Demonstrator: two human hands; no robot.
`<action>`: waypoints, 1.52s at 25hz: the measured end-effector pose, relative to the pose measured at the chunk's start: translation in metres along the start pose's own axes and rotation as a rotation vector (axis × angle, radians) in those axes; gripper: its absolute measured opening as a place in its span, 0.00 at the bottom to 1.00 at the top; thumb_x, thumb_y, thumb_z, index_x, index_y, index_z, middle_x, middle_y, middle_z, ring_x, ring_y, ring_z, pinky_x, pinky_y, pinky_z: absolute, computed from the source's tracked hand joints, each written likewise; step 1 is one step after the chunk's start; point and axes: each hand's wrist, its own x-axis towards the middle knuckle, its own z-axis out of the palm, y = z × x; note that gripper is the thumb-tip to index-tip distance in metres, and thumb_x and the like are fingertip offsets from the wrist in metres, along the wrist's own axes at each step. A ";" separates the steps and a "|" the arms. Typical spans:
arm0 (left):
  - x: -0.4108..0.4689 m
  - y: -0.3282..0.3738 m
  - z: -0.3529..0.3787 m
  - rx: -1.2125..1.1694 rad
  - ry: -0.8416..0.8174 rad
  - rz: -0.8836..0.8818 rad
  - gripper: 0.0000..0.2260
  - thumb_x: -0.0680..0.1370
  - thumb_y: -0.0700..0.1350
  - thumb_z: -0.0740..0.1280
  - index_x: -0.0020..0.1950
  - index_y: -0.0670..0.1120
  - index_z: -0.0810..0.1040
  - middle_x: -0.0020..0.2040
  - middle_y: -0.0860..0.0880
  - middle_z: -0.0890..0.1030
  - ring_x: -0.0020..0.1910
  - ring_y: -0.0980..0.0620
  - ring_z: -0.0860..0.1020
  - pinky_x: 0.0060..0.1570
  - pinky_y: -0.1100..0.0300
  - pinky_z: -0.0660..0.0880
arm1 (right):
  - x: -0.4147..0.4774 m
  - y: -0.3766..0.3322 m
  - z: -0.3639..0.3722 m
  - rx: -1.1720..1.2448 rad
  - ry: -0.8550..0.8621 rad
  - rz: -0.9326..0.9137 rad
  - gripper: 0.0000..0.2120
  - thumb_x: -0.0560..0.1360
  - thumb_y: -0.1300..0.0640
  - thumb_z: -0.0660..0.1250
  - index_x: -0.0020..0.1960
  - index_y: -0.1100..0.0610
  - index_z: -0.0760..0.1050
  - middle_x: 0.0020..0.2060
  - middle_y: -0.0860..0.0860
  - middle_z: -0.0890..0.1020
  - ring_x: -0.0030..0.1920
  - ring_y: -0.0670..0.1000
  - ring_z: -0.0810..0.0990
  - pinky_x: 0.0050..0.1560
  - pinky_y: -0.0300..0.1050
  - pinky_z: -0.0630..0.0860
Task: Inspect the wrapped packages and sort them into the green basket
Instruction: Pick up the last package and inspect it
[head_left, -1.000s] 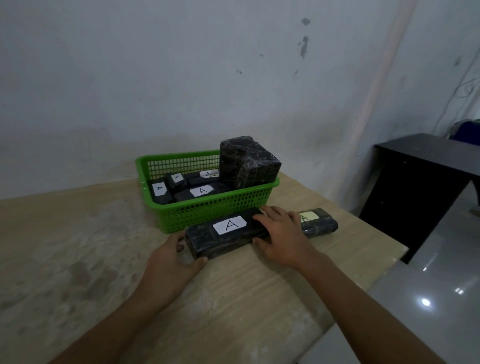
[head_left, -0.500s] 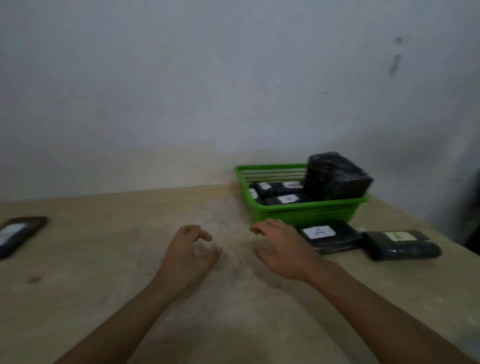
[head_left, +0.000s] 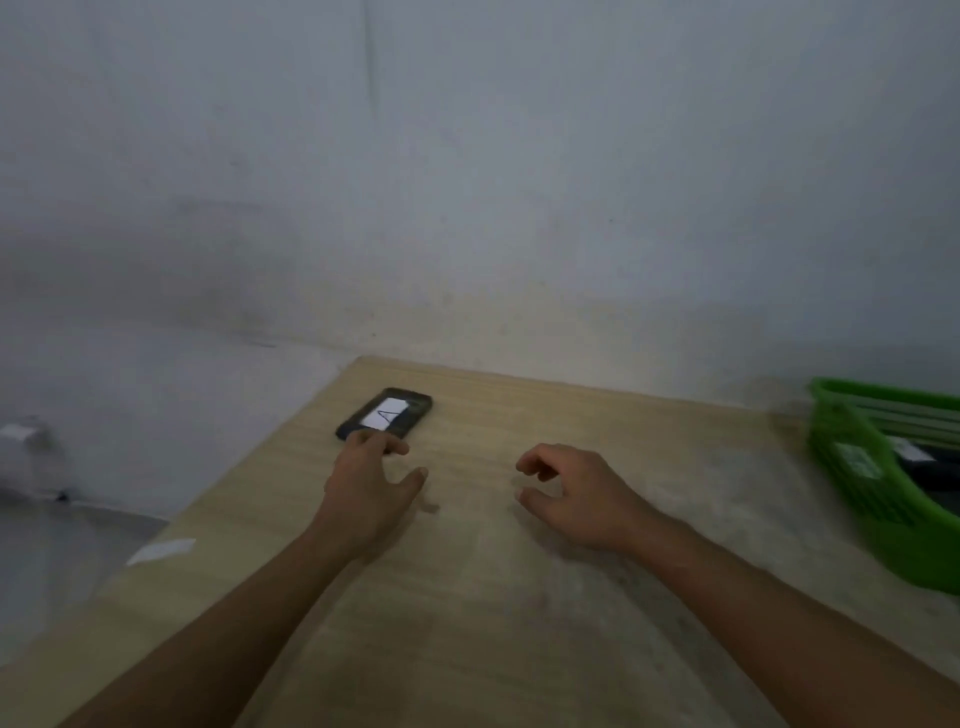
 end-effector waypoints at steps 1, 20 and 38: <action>0.009 -0.014 -0.003 0.024 0.016 -0.044 0.15 0.71 0.52 0.72 0.54 0.50 0.75 0.63 0.46 0.72 0.60 0.47 0.74 0.59 0.56 0.70 | 0.017 -0.008 0.010 0.005 -0.022 -0.004 0.15 0.75 0.51 0.68 0.61 0.54 0.76 0.58 0.51 0.80 0.55 0.49 0.78 0.57 0.42 0.73; 0.050 -0.029 -0.012 -0.439 -0.065 -0.036 0.28 0.68 0.39 0.73 0.67 0.49 0.71 0.63 0.52 0.70 0.53 0.53 0.79 0.43 0.69 0.78 | 0.149 -0.041 0.053 0.776 0.068 0.475 0.13 0.78 0.59 0.62 0.61 0.57 0.71 0.55 0.59 0.83 0.43 0.53 0.81 0.38 0.44 0.73; -0.105 0.135 0.081 -1.163 -0.589 -0.123 0.29 0.74 0.29 0.64 0.72 0.47 0.67 0.63 0.45 0.80 0.61 0.45 0.78 0.62 0.45 0.74 | -0.167 0.066 -0.076 1.214 0.112 0.548 0.10 0.78 0.71 0.58 0.58 0.65 0.71 0.42 0.62 0.85 0.31 0.56 0.85 0.25 0.43 0.79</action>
